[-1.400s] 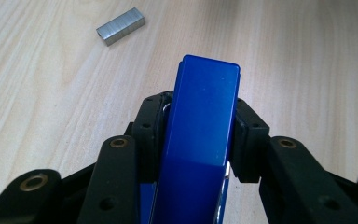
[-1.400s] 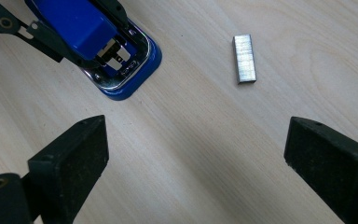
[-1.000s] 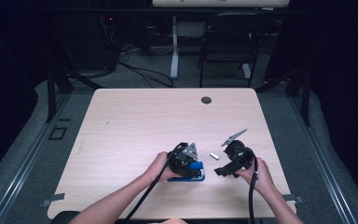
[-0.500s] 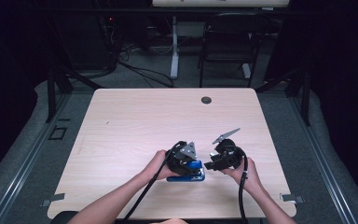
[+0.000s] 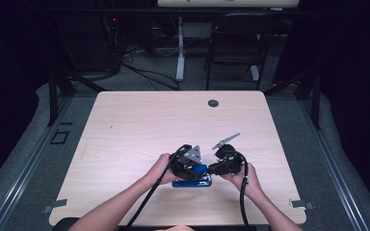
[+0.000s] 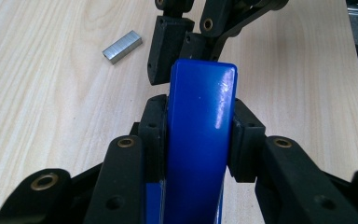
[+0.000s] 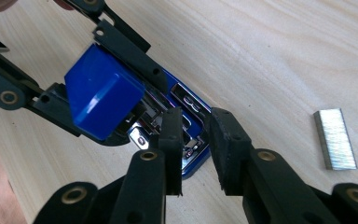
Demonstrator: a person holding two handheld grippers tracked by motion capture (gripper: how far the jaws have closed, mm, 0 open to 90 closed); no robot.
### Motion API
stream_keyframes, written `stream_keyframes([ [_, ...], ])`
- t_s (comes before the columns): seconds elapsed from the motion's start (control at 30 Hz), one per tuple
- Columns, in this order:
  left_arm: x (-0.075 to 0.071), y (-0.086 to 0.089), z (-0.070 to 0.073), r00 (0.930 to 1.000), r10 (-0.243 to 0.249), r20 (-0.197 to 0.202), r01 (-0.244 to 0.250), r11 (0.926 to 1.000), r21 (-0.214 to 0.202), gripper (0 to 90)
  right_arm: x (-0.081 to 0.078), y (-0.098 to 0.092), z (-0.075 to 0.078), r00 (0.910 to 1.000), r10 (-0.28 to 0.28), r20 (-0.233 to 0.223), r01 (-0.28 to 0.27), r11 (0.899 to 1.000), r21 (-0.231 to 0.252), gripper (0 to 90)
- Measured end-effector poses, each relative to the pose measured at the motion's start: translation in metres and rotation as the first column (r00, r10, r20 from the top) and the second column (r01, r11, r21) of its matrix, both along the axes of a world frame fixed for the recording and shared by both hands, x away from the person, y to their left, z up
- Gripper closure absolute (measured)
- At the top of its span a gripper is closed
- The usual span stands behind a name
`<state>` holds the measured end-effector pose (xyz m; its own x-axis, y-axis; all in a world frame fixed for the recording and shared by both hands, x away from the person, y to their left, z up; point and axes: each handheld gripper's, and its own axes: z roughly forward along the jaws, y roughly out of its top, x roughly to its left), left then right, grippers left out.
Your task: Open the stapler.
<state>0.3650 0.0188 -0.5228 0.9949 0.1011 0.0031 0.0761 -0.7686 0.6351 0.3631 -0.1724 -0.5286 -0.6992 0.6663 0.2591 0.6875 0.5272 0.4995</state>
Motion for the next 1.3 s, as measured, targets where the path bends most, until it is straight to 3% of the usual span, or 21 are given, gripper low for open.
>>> stream_keyframes([
  [0.33,0.000,0.005,0.005,0.9999,0.005,0.011,-0.005,1.0000,-0.005,64.6,-0.001,0.003,-0.003,0.9999,0.003,0.010,-0.003,1.000,-0.010,77.2],
  [0.47,-0.002,0.005,0.008,0.9999,0.002,0.015,-0.003,0.9999,0.014,64.7,-0.003,0.004,-0.003,0.9998,0.004,0.019,-0.003,1.000,-0.026,77.4],
  [0.73,-0.003,0.008,0.011,0.9995,0.013,0.028,-0.014,0.9999,0.001,64.9,-0.004,0.006,-0.003,0.9997,0.004,0.025,-0.003,0.999,-0.039,78.3],
  [1.0,-0.005,0.011,0.016,0.9991,0.025,0.034,-0.026,0.9992,0.028,65.0,-0.005,0.009,-0.004,0.9995,0.010,0.031,-0.007,0.997,-0.078,80.3],
  [1.3,-0.006,0.018,0.022,0.9990,0.029,0.032,-0.031,0.9987,0.040,65.2,-0.005,0.010,-0.005,0.9996,0.012,0.027,-0.010,0.996,-0.086,82.1],
])
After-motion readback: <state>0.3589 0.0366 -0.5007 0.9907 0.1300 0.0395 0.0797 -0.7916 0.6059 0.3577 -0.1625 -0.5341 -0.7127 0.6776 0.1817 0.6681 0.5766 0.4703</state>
